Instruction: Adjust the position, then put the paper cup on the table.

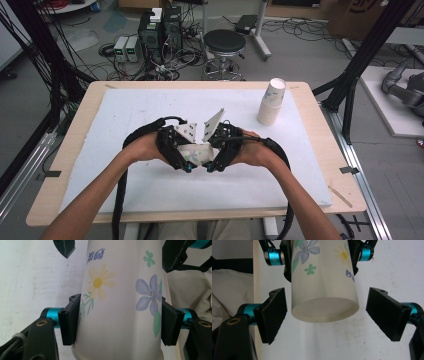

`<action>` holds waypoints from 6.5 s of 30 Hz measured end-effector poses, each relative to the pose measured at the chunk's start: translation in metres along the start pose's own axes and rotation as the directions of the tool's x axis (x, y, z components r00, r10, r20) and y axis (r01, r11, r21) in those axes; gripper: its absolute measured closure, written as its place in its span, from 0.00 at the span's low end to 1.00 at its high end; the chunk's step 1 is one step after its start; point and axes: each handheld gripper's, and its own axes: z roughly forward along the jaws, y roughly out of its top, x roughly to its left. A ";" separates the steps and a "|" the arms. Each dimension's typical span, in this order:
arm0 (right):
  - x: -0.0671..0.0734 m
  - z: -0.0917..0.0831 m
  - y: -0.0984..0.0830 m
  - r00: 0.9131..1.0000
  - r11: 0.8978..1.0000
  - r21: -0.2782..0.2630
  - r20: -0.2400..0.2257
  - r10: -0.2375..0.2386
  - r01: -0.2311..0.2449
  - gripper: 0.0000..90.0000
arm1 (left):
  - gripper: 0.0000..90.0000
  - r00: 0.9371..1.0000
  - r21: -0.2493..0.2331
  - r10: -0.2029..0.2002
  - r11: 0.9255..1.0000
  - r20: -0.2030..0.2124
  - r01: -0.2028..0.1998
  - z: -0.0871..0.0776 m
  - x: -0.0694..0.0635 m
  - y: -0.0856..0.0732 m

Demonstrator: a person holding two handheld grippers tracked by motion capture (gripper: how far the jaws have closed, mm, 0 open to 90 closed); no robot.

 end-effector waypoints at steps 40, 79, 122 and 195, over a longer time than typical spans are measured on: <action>-0.003 -0.011 -0.036 0.995 0.971 -0.219 -0.046 0.092 -0.100 0.42 | 0.10 0.994 -0.441 -0.100 0.895 -0.041 0.072 -0.016 -0.009 -0.044; 0.002 0.020 -0.066 0.985 0.755 -0.632 -0.117 0.129 -0.174 0.42 | 0.07 0.983 -0.751 -0.182 0.643 0.038 0.148 0.001 -0.013 -0.069; 0.002 0.025 -0.062 0.989 0.774 -0.615 -0.103 0.109 -0.149 0.24 | 0.37 0.993 -0.786 -0.098 0.608 0.061 0.108 0.003 -0.008 -0.065; 0.032 0.038 -0.195 0.630 0.686 -0.568 0.340 0.698 -0.454 0.21 | 0.35 0.966 -0.100 -0.088 0.993 -0.245 0.066 -0.031 0.040 -0.028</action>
